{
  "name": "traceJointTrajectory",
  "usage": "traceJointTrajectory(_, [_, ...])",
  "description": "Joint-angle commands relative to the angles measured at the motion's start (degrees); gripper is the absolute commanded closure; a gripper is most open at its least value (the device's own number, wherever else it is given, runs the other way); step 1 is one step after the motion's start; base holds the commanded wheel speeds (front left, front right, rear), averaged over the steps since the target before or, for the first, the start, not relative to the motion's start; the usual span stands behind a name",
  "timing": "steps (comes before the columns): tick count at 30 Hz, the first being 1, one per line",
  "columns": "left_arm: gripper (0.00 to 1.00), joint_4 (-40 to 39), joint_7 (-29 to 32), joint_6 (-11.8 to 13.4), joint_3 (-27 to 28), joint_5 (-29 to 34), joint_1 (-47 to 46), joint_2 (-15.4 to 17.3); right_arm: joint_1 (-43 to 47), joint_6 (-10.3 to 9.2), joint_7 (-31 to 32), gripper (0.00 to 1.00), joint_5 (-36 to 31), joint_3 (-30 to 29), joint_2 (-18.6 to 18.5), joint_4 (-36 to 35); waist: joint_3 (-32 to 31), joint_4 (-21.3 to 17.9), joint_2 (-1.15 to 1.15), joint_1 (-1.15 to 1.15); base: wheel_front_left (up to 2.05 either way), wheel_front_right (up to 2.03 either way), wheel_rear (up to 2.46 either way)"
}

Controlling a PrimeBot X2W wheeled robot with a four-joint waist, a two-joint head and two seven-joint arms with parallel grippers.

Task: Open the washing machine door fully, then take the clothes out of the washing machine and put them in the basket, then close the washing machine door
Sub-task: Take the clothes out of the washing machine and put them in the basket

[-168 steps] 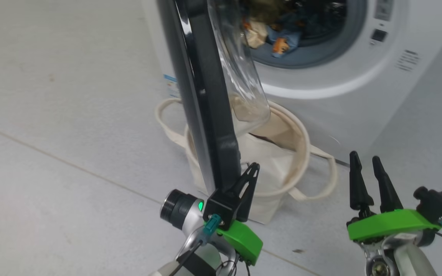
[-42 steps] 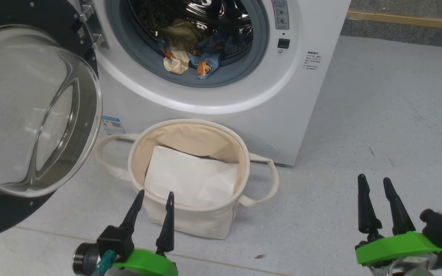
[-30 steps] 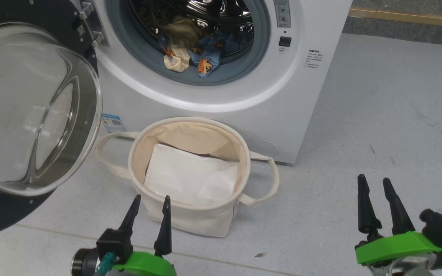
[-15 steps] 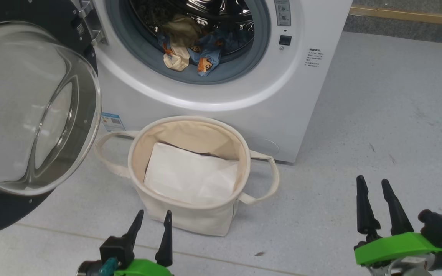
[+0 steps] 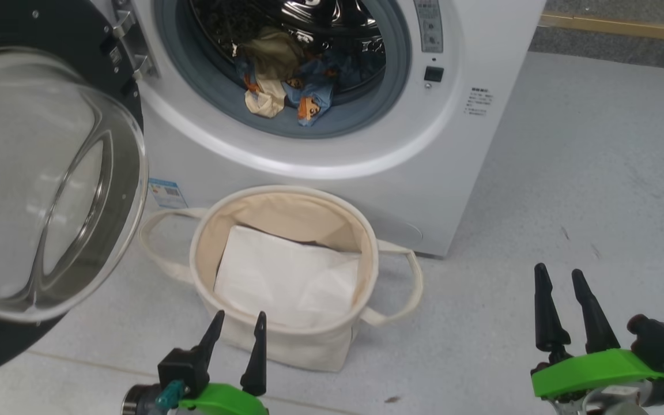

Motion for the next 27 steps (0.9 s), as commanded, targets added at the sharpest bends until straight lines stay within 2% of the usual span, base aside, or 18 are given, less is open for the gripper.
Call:
traceJointTrajectory(1, [0.0,-1.6,-0.7,0.0,1.7,-0.5,-2.7,-0.1,-2.7,0.01,-0.7,0.0,0.2,1.6,-0.1,-1.6,0.1,0.1,0.0,0.0,1.53,-1.51,-0.02])
traceJointTrajectory(8, [0.0,-3.0,-0.7,0.5,1.7,0.1,-3.2,-0.1,-2.9,0.01,-0.7,0.0,0.1,1.6,-0.1,-1.5,0.7,0.5,0.0,0.0,1.46,-1.44,-0.02])
traceJointTrajectory(12, [0.0,-2.9,-0.7,-0.5,0.8,-0.2,-3.2,-0.1,-3.0,0.01,-0.7,0.0,0.0,2.0,-0.1,-1.4,1.0,0.7,0.0,0.0,0.9,-0.9,0.0])
traceJointTrajectory(27, [0.0,-3.8,-0.7,0.4,1.2,0.9,-3.0,-0.1,-2.6,0.01,-0.7,0.0,0.7,2.5,-0.1,-1.7,0.7,1.2,0.0,0.0,0.09,-0.09,0.0])
